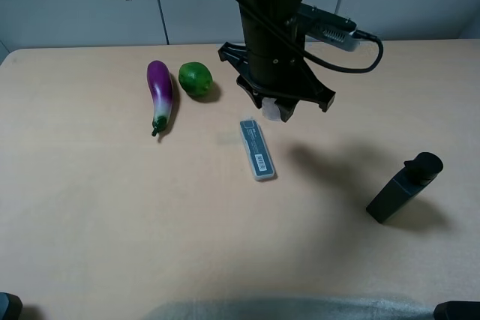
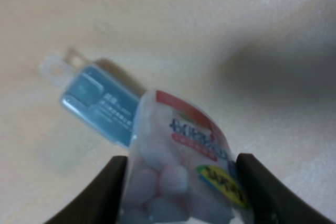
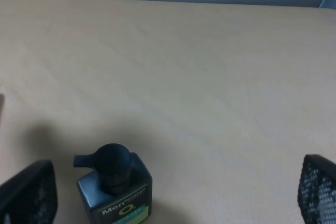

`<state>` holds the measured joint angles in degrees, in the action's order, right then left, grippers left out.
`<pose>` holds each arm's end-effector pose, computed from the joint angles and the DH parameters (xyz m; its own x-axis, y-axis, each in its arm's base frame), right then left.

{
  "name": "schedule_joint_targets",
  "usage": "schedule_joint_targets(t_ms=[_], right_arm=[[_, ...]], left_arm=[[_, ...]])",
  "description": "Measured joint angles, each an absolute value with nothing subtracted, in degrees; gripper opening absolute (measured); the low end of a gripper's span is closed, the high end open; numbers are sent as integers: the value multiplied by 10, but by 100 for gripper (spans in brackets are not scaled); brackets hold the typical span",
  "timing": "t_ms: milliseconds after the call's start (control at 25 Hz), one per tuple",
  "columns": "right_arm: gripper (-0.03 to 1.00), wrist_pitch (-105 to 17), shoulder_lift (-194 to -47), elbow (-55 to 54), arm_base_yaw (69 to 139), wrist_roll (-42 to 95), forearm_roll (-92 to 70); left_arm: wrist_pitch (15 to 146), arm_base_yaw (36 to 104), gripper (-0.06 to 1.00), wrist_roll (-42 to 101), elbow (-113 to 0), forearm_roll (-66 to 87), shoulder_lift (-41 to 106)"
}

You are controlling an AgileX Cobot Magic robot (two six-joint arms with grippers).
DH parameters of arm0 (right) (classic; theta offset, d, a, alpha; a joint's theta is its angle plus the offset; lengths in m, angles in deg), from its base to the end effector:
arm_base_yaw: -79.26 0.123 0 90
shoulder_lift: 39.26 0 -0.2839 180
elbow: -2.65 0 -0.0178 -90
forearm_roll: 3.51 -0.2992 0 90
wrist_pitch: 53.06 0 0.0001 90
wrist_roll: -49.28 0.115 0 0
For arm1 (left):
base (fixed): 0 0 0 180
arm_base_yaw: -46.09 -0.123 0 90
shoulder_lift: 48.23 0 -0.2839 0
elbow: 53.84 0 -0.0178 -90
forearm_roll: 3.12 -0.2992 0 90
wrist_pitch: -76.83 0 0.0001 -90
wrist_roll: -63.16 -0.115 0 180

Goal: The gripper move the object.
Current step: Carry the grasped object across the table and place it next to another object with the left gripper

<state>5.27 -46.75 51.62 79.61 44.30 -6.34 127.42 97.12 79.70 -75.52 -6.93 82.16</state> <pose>0.0623 0.0052 0.2919 -0.4153 -0.0634 -0.9075 -0.0697 0.9969 -0.0378 0.3277 -0.3957 0.1527 -0.7569 0.5484 -0.3555 0.5984 0.8002 -0.0399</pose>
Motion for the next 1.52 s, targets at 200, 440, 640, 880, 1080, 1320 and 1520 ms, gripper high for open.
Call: schedule_joint_targets(t_ms=[200,440,640,880,1080,1320,1520], right_arm=[[69,53,-468,516,796,443,-63],[69,53,-468,516,796,443,-64],[69,53,-468,516,796,443,-64],[69,53,-468,516,796,443,-65],[69,53,-468,516,796,443,-65],[69,53,-468,516,796,443,-65],[69,53,-468,516,796,443,-65]], left_arm=[[1257,975,44,797,-756,-66,841],[1231,977,44,797,-756,-66,858],[1211,978,44,795,-759,-66,875],[1200,982,44,793,-760,-66,897],[1193,984,44,793,-760,-66,911],[1177,986,44,784,-760,-66,912],[1180,986,44,783,-760,-66,922]])
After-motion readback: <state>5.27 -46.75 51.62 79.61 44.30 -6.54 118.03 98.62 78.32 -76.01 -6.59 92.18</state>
